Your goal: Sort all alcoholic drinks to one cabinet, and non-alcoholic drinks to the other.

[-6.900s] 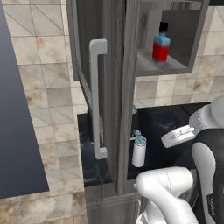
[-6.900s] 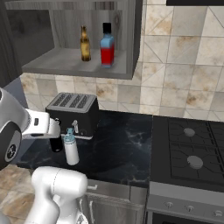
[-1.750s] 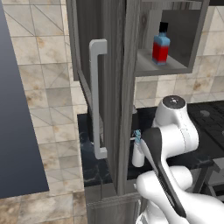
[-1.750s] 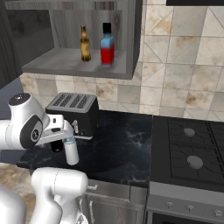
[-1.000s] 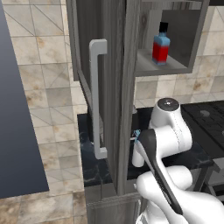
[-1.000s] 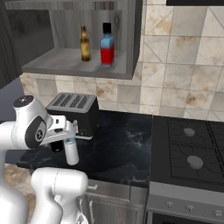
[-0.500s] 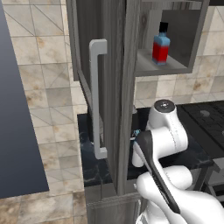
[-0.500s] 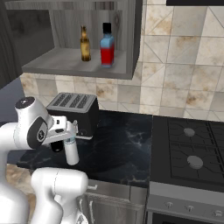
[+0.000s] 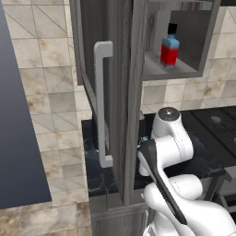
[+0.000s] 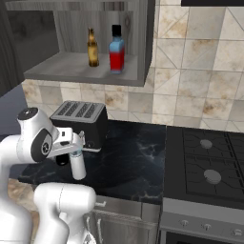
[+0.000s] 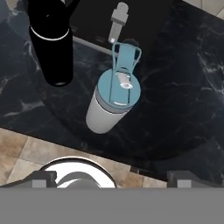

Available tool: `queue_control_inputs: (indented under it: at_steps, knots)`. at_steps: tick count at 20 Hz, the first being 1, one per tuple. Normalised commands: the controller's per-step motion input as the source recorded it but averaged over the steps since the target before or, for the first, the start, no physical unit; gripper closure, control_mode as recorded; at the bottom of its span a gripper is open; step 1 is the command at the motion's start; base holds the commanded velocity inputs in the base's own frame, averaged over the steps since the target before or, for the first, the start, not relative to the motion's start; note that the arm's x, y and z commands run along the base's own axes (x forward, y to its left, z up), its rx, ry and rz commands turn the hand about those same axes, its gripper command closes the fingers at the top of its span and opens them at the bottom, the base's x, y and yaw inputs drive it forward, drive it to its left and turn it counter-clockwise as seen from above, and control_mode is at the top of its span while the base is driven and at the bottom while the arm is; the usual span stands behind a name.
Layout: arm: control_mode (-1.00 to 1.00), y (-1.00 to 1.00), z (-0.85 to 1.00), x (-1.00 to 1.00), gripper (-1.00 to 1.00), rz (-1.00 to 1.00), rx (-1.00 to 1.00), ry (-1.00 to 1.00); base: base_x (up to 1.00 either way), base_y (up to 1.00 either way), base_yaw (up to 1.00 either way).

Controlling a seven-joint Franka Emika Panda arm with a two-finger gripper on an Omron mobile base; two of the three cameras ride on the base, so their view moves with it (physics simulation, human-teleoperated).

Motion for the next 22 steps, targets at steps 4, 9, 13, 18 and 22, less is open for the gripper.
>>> queue_control_inputs:
  at_steps: [4,9,13,18,22]
  knots:
    - [-1.00,0.00,-0.29,0.00,-1.00,0.00,0.00,-0.10,0.00,0.00,0.00]
    - [-1.00,0.00,-0.29,0.00,-1.00,0.00,0.00,-0.10,0.00,0.00,0.00]
    - [-1.00,-0.04,-0.28,0.00,-1.00,0.00,0.00,-0.10,0.00,0.00,0.00]
    - [-1.00,-0.08,-0.28,0.02,-1.00,0.00,0.00,-0.10,0.00,0.00,0.00]
    - [-1.00,-0.10,-0.29,0.05,-1.00,-0.01,0.00,-0.11,0.00,0.00,0.00]
